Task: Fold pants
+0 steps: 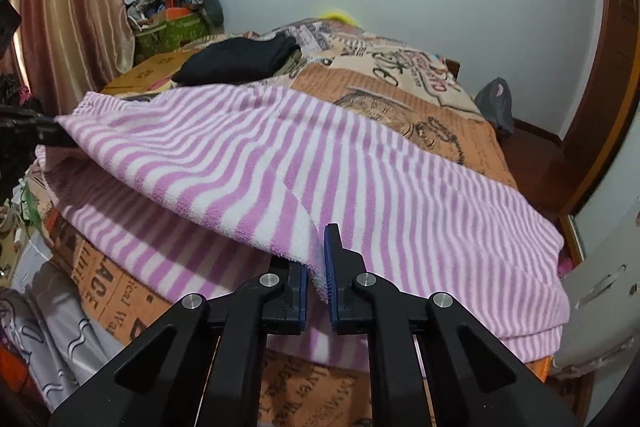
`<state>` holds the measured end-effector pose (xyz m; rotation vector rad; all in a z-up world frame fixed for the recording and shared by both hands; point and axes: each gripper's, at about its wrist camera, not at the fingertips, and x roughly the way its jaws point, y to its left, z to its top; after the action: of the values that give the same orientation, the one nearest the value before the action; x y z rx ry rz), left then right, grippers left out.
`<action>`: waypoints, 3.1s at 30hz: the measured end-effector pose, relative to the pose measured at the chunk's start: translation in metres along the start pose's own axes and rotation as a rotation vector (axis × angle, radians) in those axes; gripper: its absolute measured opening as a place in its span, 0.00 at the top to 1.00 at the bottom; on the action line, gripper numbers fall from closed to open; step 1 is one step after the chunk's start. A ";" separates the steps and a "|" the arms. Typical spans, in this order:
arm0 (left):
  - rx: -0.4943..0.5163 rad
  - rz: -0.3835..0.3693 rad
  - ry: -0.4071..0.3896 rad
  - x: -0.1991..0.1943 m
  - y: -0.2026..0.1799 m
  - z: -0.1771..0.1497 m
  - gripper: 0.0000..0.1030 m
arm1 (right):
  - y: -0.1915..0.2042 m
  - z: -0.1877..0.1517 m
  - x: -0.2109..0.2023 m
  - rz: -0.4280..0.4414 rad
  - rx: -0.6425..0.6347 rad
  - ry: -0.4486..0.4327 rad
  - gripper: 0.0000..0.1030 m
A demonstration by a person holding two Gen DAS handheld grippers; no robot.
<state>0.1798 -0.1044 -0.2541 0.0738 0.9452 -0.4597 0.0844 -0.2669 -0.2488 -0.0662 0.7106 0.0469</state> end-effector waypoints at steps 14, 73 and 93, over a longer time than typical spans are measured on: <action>0.000 0.011 0.082 0.017 -0.005 -0.029 0.92 | 0.000 -0.018 0.003 0.045 0.031 0.067 0.94; -0.142 0.191 0.090 0.079 0.019 0.023 0.59 | -0.231 -0.090 -0.011 -0.314 0.652 -0.030 0.94; -0.160 0.172 0.063 0.059 0.026 0.017 0.59 | -0.232 -0.106 -0.017 -0.397 0.643 0.110 0.94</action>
<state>0.2329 -0.1062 -0.2941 0.0244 1.0251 -0.2231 0.0180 -0.5070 -0.3070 0.4093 0.7836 -0.5676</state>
